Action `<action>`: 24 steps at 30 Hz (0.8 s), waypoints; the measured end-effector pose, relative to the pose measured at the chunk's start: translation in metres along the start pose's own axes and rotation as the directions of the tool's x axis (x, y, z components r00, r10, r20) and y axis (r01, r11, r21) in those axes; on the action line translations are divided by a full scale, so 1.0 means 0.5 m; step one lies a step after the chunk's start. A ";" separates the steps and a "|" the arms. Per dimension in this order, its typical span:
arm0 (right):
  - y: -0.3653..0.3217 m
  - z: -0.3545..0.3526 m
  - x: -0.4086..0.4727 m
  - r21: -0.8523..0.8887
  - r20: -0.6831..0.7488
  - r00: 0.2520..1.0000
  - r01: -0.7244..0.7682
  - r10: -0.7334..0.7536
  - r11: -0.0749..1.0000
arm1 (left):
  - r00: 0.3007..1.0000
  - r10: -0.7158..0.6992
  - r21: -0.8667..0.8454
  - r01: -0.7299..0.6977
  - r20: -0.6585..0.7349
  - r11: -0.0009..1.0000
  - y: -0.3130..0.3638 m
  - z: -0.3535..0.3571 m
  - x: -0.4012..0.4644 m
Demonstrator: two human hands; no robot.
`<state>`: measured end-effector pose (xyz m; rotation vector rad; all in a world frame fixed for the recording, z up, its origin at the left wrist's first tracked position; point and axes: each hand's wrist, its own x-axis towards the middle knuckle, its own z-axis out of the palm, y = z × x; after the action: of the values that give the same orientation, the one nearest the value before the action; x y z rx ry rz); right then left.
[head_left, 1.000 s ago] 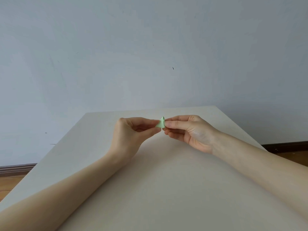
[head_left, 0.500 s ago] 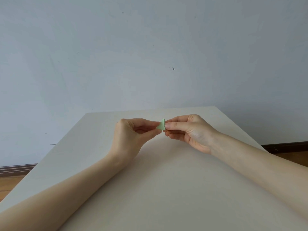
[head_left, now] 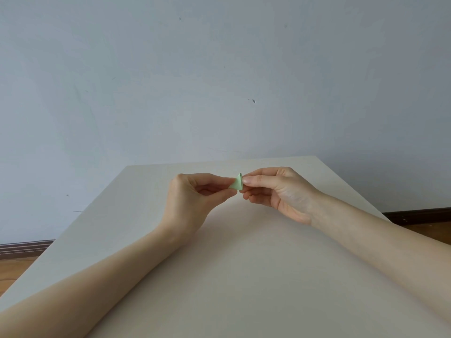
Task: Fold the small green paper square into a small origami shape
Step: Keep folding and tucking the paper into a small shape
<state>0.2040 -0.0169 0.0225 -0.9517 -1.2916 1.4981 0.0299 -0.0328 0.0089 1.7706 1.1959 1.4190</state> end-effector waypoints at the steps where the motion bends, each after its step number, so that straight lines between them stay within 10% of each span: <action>1: 0.000 0.000 0.000 -0.001 0.002 1.000 0.001 -0.001 1.000 | 1.000 0.001 0.001 -0.001 0.000 1.000 -0.001 0.000 0.000; 24: 0.003 0.001 0.001 0.061 0.005 1.000 -0.025 0.024 0.998 | 0.999 -0.033 -0.041 0.034 0.023 0.999 -0.001 0.000 0.002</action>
<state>0.2030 -0.0167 0.0213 -0.9281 -1.2346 1.5505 0.0297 -0.0317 0.0087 1.7257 1.1708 1.3918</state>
